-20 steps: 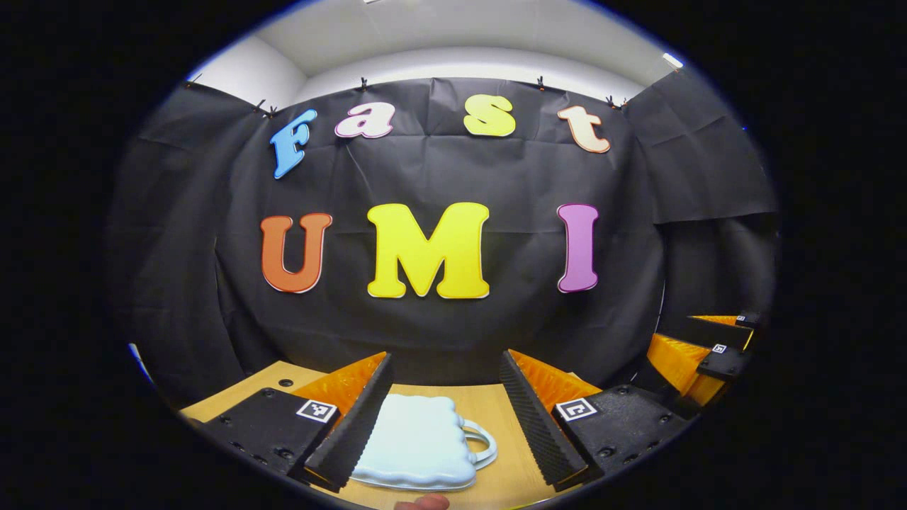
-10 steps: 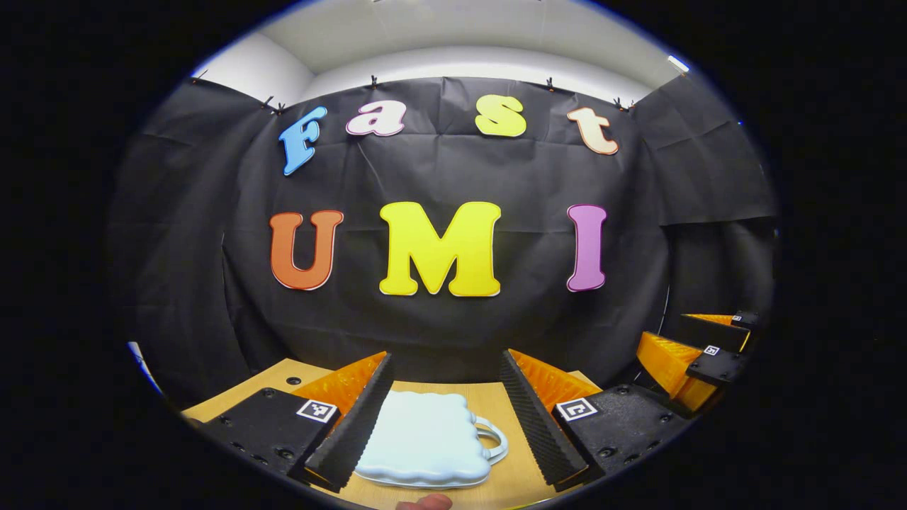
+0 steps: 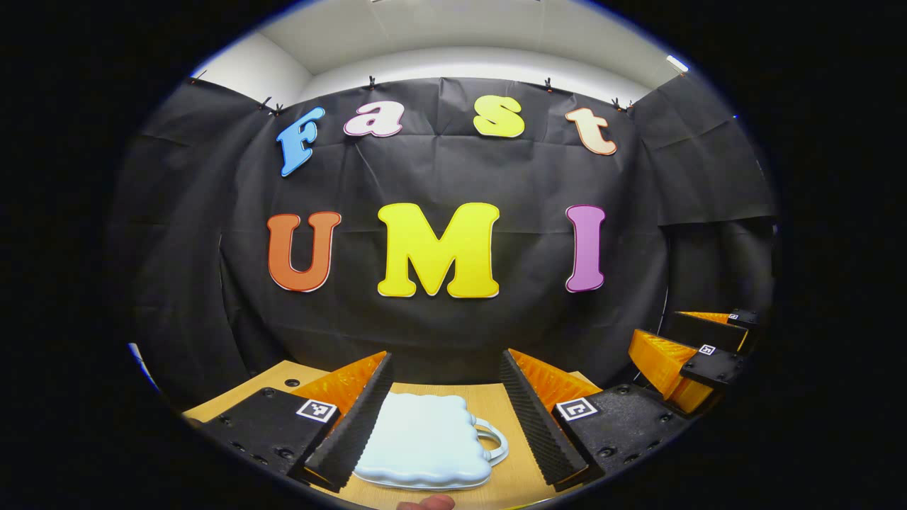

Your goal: First open the suitcase, pack the skin care products into it, and then close the suitcase.

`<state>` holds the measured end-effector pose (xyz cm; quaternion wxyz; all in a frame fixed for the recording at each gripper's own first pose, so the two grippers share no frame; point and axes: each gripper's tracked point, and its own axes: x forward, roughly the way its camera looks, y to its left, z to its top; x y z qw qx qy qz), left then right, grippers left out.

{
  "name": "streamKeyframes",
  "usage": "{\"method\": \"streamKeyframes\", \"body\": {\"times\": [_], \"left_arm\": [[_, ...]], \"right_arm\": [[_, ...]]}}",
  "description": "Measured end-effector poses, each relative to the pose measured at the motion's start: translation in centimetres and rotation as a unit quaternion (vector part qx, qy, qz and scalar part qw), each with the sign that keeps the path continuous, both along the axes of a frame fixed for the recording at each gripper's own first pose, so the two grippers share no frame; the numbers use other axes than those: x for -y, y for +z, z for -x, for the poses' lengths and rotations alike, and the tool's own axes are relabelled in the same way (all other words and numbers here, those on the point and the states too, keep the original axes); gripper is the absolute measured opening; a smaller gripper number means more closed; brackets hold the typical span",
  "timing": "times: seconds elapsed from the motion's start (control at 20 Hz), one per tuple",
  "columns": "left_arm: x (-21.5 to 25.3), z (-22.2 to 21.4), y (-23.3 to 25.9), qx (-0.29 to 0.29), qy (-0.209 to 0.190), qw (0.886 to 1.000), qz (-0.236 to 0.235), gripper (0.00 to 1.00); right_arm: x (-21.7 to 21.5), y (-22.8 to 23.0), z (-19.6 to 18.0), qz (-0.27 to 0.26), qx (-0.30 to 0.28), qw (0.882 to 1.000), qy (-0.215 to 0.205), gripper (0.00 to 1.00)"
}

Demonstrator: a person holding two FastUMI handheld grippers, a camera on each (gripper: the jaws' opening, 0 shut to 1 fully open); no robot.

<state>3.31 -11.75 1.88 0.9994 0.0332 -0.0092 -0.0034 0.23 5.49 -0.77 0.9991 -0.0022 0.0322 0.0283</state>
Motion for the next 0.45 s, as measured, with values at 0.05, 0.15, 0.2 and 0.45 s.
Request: {"method": "streamKeyframes", "body": {"times": [0.05, 0.15, 0.2, 0.45], "left_arm": [[0.00, -0.04, 0.03, 0.000, 0.001, 1.000, -0.001, 0.96], [-0.13, 0.04, -0.16, -0.003, 0.002, 1.000, -0.004, 0.96], [-0.13, 0.06, -0.15, -0.004, 0.002, 1.000, -0.003, 0.96], [-0.11, 0.00, -0.05, -0.002, 0.005, 1.000, -0.007, 0.96]], "right_arm": [[-0.04, 0.05, -0.02, -0.002, -0.001, 1.000, 0.001, 0.71], [-0.10, -0.04, -0.01, -0.002, -0.001, 1.000, 0.002, 0.71], [-0.11, -0.03, -0.06, -0.003, -0.001, 1.000, 0.003, 0.73], [-0.21, 0.02, -0.19, -0.004, -0.002, 1.000, 0.006, 0.71]]}}
